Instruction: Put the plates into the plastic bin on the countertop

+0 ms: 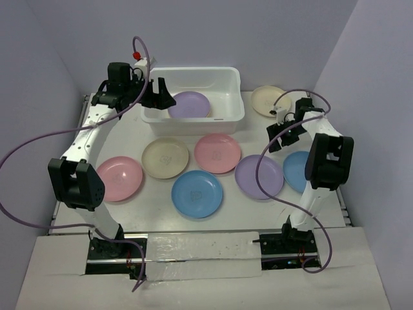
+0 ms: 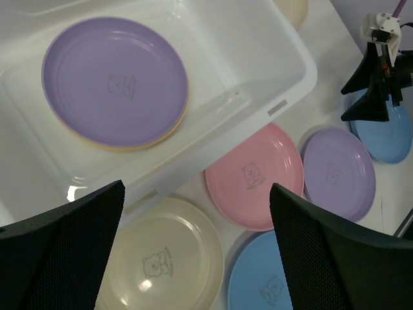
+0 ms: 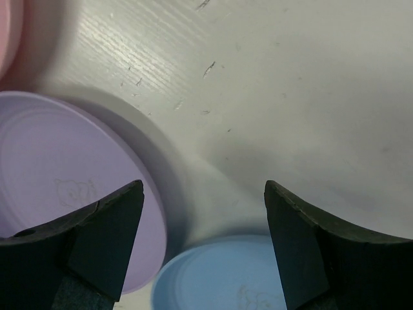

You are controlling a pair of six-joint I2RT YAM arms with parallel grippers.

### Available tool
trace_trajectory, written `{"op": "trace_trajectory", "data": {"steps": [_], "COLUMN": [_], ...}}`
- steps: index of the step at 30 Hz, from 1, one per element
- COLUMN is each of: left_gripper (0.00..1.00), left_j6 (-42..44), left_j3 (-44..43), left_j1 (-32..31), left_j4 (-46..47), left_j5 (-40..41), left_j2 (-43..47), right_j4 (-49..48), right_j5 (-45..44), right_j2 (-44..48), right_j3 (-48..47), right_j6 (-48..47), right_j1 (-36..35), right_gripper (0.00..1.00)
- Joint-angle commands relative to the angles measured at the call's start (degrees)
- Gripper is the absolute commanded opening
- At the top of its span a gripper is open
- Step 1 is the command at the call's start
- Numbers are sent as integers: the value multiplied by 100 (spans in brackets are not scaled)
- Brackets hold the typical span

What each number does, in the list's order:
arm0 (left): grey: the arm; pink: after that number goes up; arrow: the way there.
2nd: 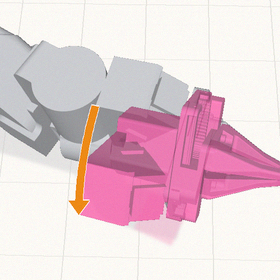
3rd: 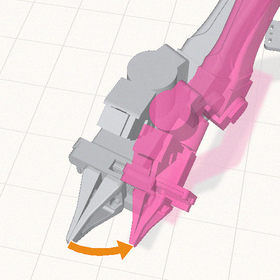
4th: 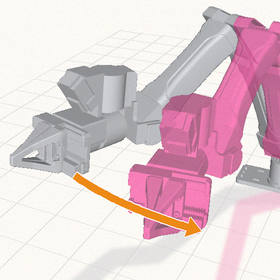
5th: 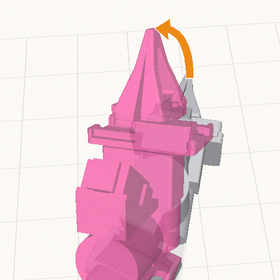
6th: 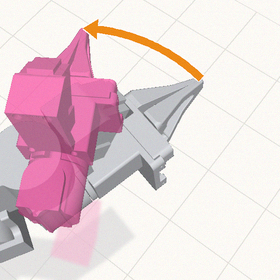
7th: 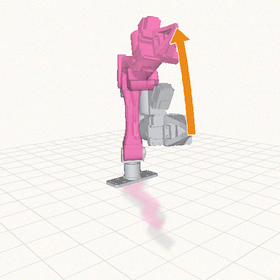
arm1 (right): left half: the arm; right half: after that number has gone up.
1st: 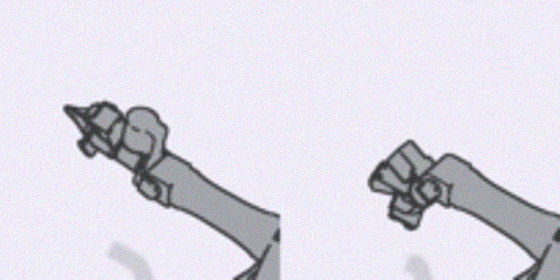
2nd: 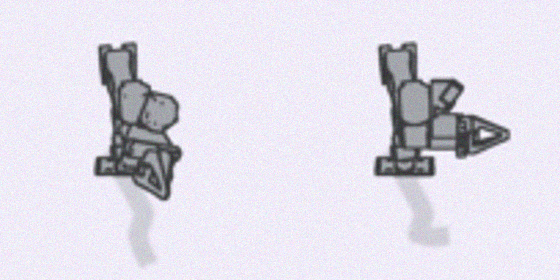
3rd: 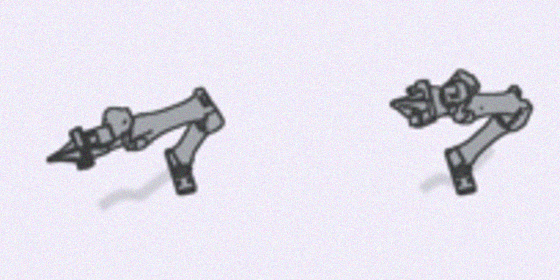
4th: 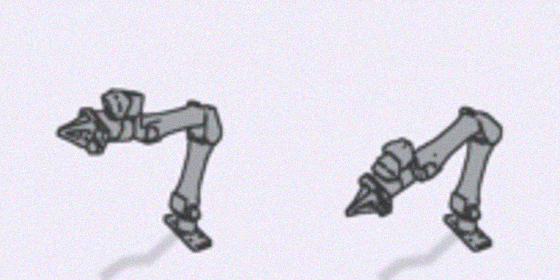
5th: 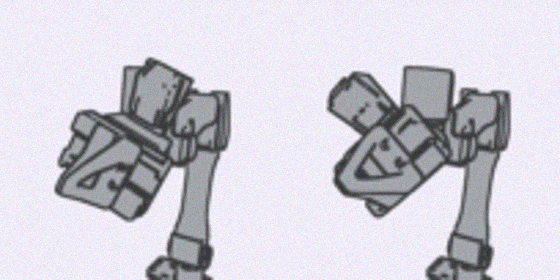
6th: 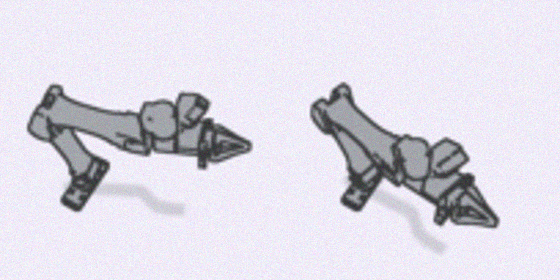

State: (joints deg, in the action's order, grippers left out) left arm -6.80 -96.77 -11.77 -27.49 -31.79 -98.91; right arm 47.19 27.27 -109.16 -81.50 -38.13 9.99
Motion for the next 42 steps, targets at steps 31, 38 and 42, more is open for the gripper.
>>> {"op": "trace_trajectory", "data": {"steps": [31,38,42], "left_gripper": [98,98,99], "left_j6": [-27,221,229], "left_j3": [1306,2110,2356], "left_j1": [1426,1485,1492], "left_j4": [255,613,665], "left_j5": [-411,-40,100], "left_j2": [971,1390,1510], "right_j4": [1549,1392,55], "right_j5": [226,1207,1222], "right_j2": [1771,2314,1708], "right_j3": [31,-1221,-2330], "right_j6": [-1593,-431,1899], "right_j1": [-557,-576,-763], "right_gripper": [0,0,0]}}
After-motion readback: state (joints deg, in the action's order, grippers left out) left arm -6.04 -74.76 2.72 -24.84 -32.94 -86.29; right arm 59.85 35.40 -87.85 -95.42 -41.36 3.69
